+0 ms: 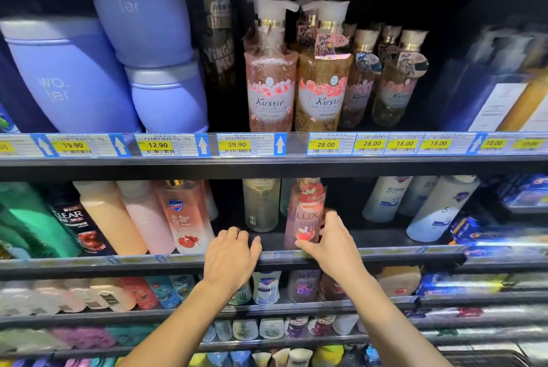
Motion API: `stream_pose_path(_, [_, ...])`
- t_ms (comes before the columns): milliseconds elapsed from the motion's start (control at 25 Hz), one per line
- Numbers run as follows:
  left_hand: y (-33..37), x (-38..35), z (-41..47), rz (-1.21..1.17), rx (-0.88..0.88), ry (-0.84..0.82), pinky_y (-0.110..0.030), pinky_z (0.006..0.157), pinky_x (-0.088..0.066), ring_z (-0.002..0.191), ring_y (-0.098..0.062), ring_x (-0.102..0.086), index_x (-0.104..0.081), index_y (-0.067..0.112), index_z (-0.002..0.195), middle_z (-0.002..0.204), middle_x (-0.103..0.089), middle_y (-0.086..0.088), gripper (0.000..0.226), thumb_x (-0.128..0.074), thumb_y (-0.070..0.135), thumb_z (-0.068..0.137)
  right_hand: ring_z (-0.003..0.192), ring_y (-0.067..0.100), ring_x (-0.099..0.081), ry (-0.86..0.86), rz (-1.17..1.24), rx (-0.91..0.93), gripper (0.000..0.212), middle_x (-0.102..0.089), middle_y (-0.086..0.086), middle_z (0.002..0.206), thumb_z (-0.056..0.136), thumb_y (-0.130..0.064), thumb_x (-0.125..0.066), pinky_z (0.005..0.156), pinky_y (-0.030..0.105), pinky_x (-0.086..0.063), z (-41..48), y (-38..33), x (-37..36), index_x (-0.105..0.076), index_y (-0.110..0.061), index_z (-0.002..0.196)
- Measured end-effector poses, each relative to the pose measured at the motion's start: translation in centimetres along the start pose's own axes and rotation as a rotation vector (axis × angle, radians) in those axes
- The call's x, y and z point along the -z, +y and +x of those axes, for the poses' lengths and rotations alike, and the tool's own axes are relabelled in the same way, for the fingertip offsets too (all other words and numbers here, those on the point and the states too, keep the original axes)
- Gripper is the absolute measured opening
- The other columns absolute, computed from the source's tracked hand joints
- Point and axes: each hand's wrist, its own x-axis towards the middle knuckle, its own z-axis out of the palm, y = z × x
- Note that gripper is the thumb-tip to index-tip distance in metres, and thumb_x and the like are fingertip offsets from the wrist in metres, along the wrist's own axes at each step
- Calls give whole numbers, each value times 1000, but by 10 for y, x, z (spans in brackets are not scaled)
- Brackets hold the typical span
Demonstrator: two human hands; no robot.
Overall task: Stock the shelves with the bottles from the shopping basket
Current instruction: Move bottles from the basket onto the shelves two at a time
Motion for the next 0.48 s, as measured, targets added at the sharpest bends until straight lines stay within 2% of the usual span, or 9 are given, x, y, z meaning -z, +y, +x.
stream_pose_path(120, [0, 0, 0, 13, -18, 3, -39, 74, -52, 82, -26, -61, -74, 17, 92, 91, -68, -3, 63, -21, 50, 95, 98, 16, -64, 16, -31, -37, 56, -58, -3, 110, 77, -47, -86, 71, 25, -45, 3, -6, 0, -52, -22, 115])
stream_pose_path(200, [-1, -2, 0, 33, -54, 0, -39, 76, -51, 85, -28, -61, -73, 17, 98, 95, -67, -4, 66, -16, 49, 94, 87, 15, -59, 19, -59, -70, 52, -57, -2, 103, 80, -48, -83, 62, 20, -39, 8, -15, 0, -57, -16, 111])
stream_pose_path(320, [-1, -3, 0, 33, -48, 35, -38, 72, -52, 82, -26, -62, -74, 18, 94, 91, -68, -2, 62, -20, 49, 94, 64, 4, -48, 10, -74, -124, 40, -59, -4, 84, 84, -48, -80, 48, 14, -27, 16, -24, 1, -57, -15, 87])
stream_pose_path(400, [0, -2, -1, 37, -22, 47, -36, 67, -53, 74, -25, -63, -75, 19, 84, 84, -68, -1, 56, -29, 49, 95, 56, 0, -42, 0, -79, -148, 47, -49, -10, 69, 86, -48, -78, 45, 15, -24, 19, -27, 1, -46, -19, 67])
stream_pose_path(480, [0, -4, -1, 44, -17, 67, -35, 64, -53, 71, -25, -62, -75, 19, 80, 81, -67, -1, 54, -33, 48, 94, 55, 0, -41, -16, -76, -155, 51, -46, -10, 65, 87, -49, -77, 45, 15, -24, 21, -29, 2, -42, -22, 62])
